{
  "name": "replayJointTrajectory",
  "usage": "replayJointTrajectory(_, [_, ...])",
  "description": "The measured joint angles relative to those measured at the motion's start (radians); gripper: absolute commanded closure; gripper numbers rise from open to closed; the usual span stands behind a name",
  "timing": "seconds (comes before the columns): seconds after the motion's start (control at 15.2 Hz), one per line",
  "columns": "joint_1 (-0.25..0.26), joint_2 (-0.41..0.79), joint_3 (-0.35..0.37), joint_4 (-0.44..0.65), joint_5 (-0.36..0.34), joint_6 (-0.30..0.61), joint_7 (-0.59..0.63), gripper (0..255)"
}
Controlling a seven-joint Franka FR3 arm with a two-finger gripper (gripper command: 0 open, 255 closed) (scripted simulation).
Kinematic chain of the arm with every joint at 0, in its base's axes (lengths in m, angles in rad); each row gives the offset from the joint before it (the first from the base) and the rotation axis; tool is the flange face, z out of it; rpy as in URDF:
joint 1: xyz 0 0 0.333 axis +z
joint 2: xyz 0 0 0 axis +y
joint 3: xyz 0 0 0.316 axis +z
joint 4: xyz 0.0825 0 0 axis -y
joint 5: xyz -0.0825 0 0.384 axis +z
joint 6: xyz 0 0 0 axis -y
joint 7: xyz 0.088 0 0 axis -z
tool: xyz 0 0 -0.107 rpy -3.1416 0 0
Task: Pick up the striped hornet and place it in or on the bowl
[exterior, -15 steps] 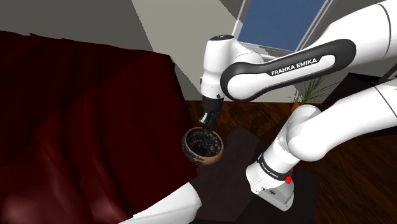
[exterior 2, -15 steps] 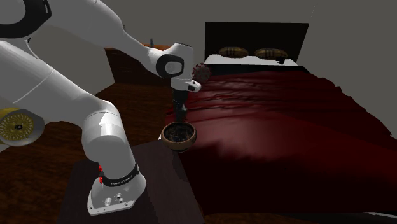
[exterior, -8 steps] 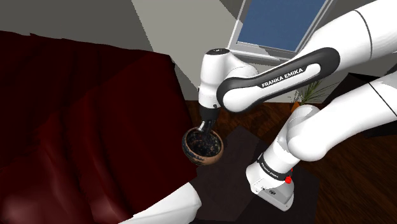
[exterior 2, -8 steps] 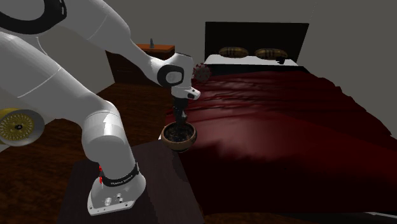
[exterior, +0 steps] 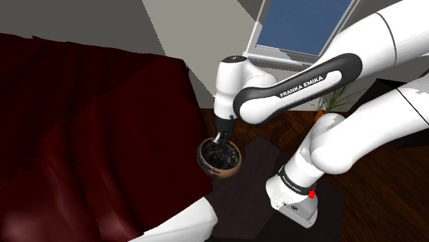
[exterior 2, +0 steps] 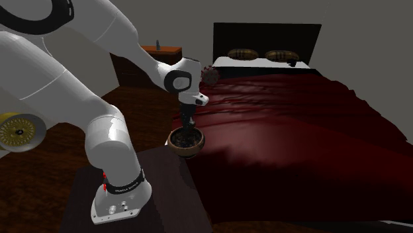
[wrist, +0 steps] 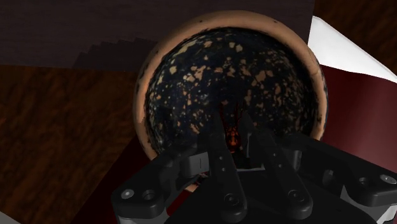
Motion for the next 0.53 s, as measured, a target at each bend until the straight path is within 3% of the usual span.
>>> replayJointTrajectory(0.4, [0.0,0.0,0.0,0.0,0.0,0.0,0.0,0])
replayJointTrajectory(0.53, [0.003,-0.037,-0.008,0.024,0.0,-0.058,-0.002,0])
